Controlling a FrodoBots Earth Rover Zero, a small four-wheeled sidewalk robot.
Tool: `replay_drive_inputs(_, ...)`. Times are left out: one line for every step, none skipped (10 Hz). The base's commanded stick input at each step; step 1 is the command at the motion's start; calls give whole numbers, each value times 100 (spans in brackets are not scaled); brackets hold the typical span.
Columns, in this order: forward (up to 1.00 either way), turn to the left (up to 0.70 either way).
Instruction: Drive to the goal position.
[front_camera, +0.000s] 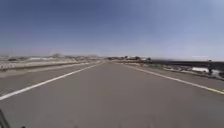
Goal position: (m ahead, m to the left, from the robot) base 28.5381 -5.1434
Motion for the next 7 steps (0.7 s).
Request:
replay_drive_inputs(100, 0)
replay_drive_inputs(100, 0)
replay_drive_inputs(100, 0)
replay_drive_inputs(100, 0)
replay_drive_inputs(100, 0)
replay_drive_inputs(100, 0)
replay_drive_inputs(100, 0)
